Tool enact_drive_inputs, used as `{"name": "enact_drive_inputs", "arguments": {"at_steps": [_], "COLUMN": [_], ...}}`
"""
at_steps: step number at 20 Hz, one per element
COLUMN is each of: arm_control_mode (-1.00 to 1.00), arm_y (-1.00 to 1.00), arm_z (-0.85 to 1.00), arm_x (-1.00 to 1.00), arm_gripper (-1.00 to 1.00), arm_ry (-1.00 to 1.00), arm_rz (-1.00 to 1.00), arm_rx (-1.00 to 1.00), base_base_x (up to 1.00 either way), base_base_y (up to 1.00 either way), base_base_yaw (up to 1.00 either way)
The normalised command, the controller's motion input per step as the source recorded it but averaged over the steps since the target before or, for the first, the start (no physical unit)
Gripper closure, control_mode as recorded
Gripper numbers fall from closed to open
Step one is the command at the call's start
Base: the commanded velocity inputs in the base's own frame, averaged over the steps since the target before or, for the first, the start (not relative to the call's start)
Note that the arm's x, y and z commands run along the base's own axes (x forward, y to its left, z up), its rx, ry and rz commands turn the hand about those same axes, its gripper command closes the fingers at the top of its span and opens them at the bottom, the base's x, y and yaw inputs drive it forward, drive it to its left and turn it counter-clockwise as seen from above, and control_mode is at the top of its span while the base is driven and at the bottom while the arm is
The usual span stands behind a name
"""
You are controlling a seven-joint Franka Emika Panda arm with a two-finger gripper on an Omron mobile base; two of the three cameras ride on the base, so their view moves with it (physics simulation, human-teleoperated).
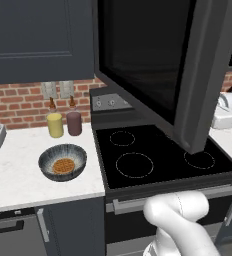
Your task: Open the microwave, place the bowl with waffle inside the microwave, then close the microwave door and turn it on.
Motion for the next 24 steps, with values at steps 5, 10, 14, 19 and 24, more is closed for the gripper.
{"name": "enact_drive_inputs", "arguments": {"at_steps": [5,10,14,19,24], "arm_control_mode": [-1.0,-1.0,-1.0,-1.0,-1.0], "arm_y": [0.89,0.88,0.74,0.61,0.09], "arm_z": [0.0,0.0,0.0,0.0,0.0], "arm_x": [-0.19,-0.14,-0.07,0.0,0.0], "arm_gripper": [-1.0,-1.0,-1.0,-1.0,-1.0], "arm_ry": [0.01,0.01,0.0,0.0,0.0], "arm_rz": [-0.02,-0.03,-0.02,-0.01,0.0], "arm_rx": [0.0,0.0,0.0,0.0,0.0], "base_base_x": [0.0,0.0,0.0,0.0,0.0], "base_base_y": [0.0,0.0,0.0,0.0,0.0], "base_base_yaw": [0.0,0.0,0.0,0.0,0.0]}}
